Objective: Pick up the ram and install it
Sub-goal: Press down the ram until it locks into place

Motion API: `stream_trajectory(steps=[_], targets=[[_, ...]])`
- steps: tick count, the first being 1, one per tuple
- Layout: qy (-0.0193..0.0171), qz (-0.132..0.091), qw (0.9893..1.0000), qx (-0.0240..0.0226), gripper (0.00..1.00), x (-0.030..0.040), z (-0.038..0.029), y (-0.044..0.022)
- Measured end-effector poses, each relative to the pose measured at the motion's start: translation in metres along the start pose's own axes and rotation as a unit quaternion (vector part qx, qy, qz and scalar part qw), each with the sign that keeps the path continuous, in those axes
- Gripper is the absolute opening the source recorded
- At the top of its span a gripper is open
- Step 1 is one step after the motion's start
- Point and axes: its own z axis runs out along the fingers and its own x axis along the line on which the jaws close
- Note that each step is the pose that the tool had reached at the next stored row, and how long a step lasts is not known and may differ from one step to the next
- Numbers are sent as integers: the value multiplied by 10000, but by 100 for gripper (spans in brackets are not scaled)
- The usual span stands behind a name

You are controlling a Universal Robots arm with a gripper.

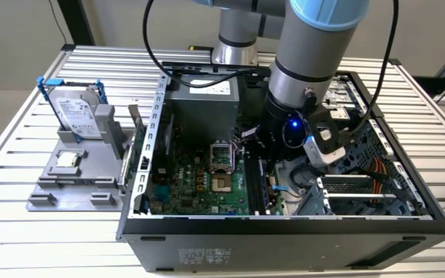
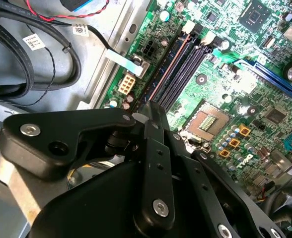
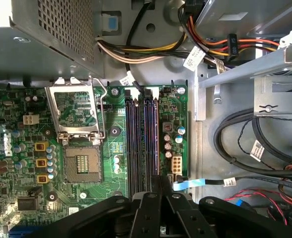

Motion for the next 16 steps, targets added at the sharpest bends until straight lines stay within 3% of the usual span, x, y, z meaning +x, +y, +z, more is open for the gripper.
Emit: stream_trajectory(steps=[16], targets=[[-2, -74, 10000, 0, 0, -1, 0, -2]])
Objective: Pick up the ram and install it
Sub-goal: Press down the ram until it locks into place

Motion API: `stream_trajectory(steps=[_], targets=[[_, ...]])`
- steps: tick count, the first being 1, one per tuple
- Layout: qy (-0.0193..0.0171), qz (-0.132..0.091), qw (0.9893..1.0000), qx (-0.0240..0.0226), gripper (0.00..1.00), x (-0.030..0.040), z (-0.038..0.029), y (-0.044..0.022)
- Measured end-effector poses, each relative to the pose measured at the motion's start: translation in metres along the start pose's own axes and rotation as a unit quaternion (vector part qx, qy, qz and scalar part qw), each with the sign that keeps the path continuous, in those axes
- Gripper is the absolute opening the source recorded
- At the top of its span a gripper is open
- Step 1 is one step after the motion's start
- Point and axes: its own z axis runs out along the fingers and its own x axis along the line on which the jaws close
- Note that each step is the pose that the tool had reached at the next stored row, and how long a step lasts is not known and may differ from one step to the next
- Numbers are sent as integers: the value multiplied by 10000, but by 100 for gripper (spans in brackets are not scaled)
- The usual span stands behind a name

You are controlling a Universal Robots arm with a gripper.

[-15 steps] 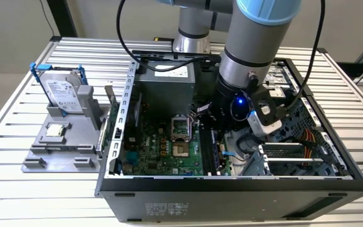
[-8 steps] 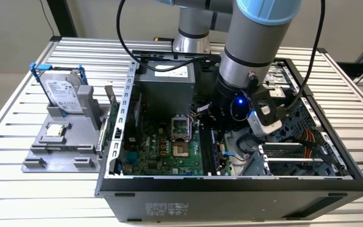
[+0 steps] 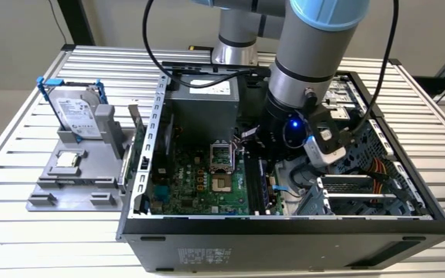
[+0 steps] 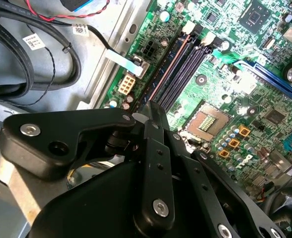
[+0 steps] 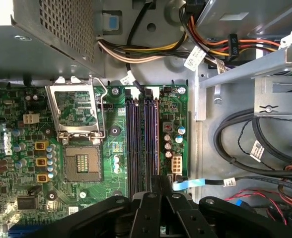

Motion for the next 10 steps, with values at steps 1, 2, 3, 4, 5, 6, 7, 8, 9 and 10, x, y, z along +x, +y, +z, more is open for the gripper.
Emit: stream_trajectory(steps=[1, 2, 3, 4, 5, 6, 7, 8, 9, 10], targets=[[-1, -45, 10000, 0, 0, 0, 0, 0], [-3, -98, 10000, 0, 0, 1, 0, 0], [-4, -156, 9999, 0, 0, 1, 0, 0], [-6, -213, 9998, 0, 0, 0, 0, 0], [-7, -274, 9996, 0, 0, 0, 0, 0], [-9, -332, 9994, -1, 0, 0, 0, 0], [-10, -390, 9992, -1, 0, 0, 0, 0], [-12, -451, 9990, -1, 0, 0, 0, 0], [-13, -507, 9987, -1, 0, 0, 0, 0], [-15, -564, 9984, -1, 0, 1, 0, 0]])
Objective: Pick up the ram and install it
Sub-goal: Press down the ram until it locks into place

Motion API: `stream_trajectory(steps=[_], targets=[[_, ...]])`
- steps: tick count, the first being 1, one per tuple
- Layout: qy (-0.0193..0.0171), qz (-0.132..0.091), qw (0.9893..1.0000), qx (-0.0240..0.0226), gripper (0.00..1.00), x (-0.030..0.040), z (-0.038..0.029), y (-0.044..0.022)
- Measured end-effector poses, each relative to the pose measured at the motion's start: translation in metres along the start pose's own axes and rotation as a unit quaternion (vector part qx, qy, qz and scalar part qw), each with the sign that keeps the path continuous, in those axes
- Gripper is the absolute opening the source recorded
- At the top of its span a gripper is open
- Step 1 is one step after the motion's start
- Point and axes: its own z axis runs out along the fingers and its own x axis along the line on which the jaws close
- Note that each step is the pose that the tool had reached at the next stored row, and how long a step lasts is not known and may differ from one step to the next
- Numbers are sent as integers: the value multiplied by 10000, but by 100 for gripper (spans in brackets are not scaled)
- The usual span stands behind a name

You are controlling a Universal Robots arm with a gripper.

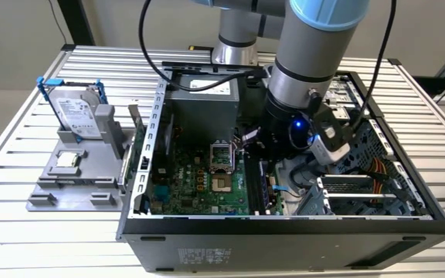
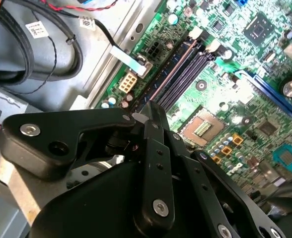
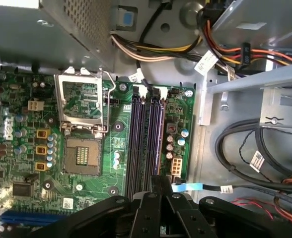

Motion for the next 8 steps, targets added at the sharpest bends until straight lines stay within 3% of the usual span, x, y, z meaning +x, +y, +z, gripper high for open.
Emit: stream_trajectory(steps=[8], targets=[[-12, -461, 9989, -1, 0, 0, 0, 0]])
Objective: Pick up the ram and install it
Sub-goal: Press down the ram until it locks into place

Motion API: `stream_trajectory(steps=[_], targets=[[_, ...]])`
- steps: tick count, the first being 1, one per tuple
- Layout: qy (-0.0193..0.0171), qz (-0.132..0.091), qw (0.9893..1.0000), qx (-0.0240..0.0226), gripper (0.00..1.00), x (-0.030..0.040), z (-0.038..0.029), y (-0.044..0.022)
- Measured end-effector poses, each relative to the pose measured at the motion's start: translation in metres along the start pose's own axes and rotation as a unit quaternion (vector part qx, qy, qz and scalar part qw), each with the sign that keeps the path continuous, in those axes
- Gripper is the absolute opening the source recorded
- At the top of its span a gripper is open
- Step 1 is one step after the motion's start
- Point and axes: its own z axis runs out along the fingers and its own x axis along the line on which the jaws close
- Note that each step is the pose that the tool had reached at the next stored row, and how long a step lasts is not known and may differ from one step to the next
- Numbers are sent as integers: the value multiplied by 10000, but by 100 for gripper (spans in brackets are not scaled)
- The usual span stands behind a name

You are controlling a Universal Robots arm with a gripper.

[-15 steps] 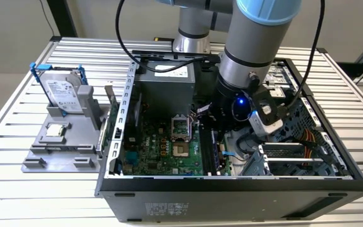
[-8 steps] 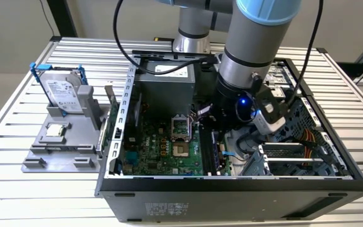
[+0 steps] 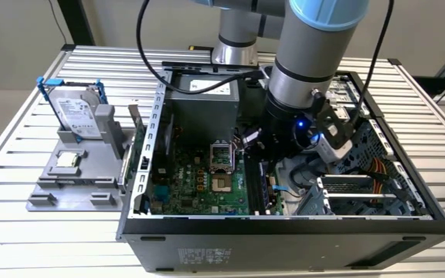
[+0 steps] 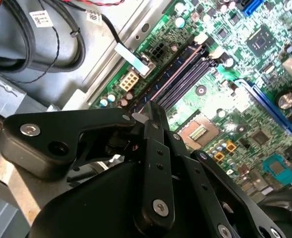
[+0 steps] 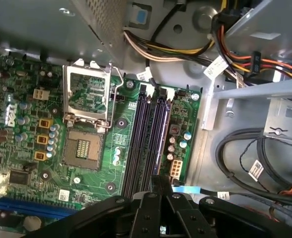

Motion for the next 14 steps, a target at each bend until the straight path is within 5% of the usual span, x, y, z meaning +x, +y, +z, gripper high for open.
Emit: stream_trajectory(steps=[7, 14], targets=[[-11, -420, 9991, -1, 0, 0, 1, 1], [-23, -905, 9959, -1, 0, 1, -1, 7]])
